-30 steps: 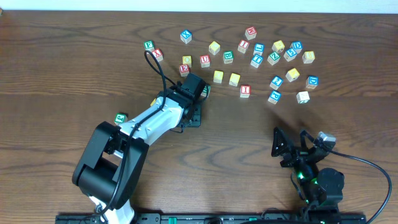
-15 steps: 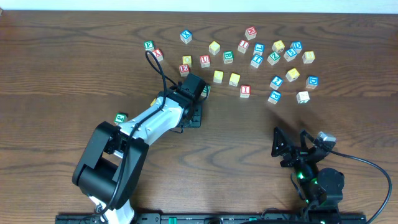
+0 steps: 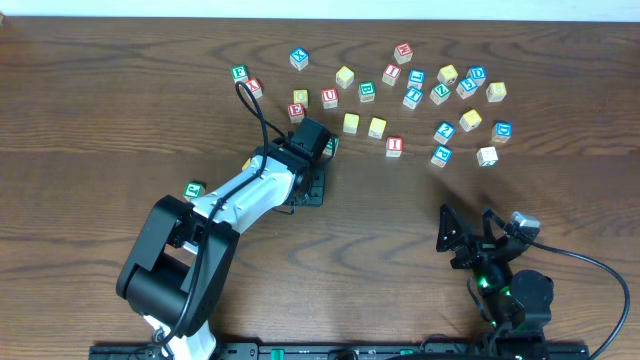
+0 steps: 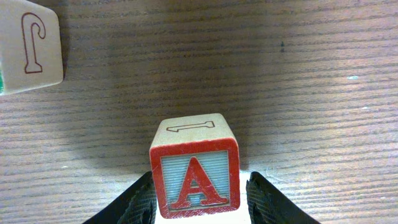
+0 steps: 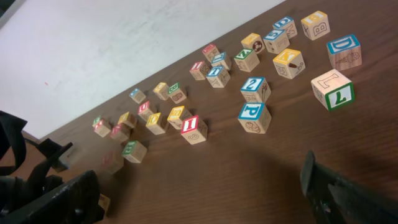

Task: Spell out AI2
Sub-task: 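Lower the A block onto the table near the center, then open the left gripper and withdraw it to the left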

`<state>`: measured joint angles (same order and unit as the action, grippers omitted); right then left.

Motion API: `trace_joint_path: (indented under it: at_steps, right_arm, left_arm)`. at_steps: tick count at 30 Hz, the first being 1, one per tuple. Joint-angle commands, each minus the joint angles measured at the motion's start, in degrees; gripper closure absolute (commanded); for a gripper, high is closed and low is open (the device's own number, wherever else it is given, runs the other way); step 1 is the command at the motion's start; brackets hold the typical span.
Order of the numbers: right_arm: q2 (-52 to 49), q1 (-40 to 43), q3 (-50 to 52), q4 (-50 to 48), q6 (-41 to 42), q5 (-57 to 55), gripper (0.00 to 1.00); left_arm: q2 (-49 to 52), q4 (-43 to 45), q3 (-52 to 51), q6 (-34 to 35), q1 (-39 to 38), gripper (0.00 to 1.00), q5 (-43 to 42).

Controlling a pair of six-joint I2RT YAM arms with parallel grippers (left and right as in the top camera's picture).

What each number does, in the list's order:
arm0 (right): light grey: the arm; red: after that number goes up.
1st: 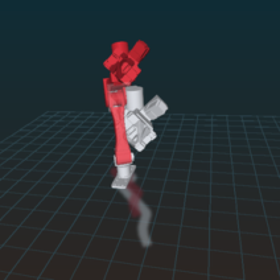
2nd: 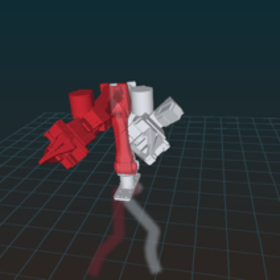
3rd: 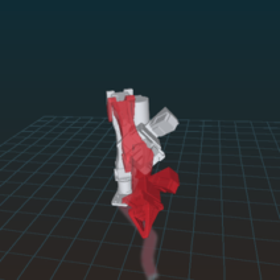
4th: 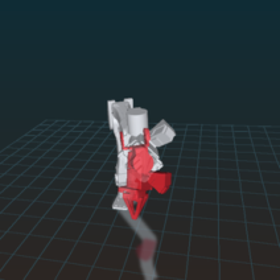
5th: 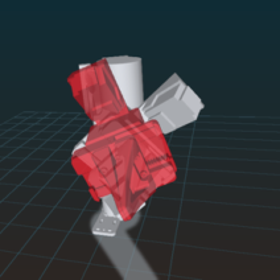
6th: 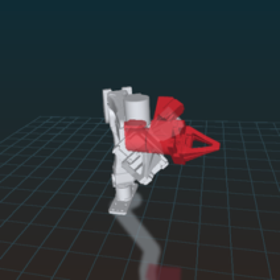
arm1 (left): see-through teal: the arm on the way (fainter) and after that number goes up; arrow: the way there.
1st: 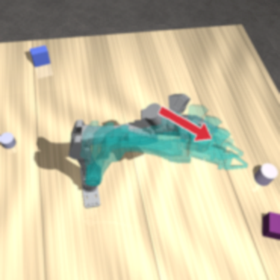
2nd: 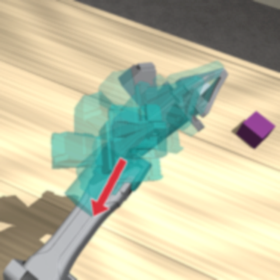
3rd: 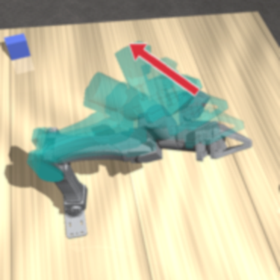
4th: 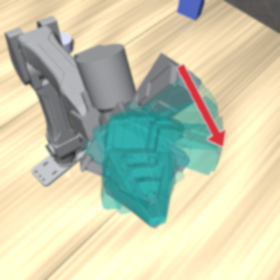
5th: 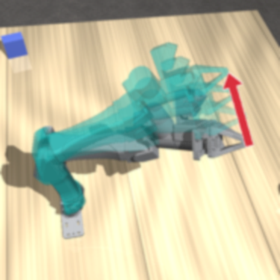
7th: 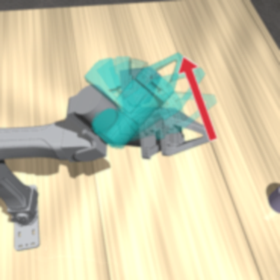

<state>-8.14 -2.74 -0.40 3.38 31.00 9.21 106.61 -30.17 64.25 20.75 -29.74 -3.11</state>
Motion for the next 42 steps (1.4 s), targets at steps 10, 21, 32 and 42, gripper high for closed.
trace_joint_path:
  at_steps: [10, 21, 32, 42]
  right_arm:
    - [0.2, 0.4, 0.1, 0.2, 0.2, 0.2, 0.01]
    - [0.2, 0.4, 0.1, 0.2, 0.2, 0.1, 0.01]
    - [0.2, 0.4, 0.1, 0.2, 0.2, 0.2, 0.01]
    - [0.2, 0.4, 0.1, -0.1, 0.2, 0.1, 0.01]
  left_arm:
    - [-5.5, -1.0, 1.9, -2.8, 0.0, 0.54, -0.3]
    - [-22.5, -3.7, 2.2, -5.7, 0.1, 0.54, 0.0]
    - [-39.0, -8.5, 2.2, -8.7, 2.4, 0.46, 12.4]
    - [-41.0, -10.8, 2.2, -13.7, 18.6, 0.45, 4.9]
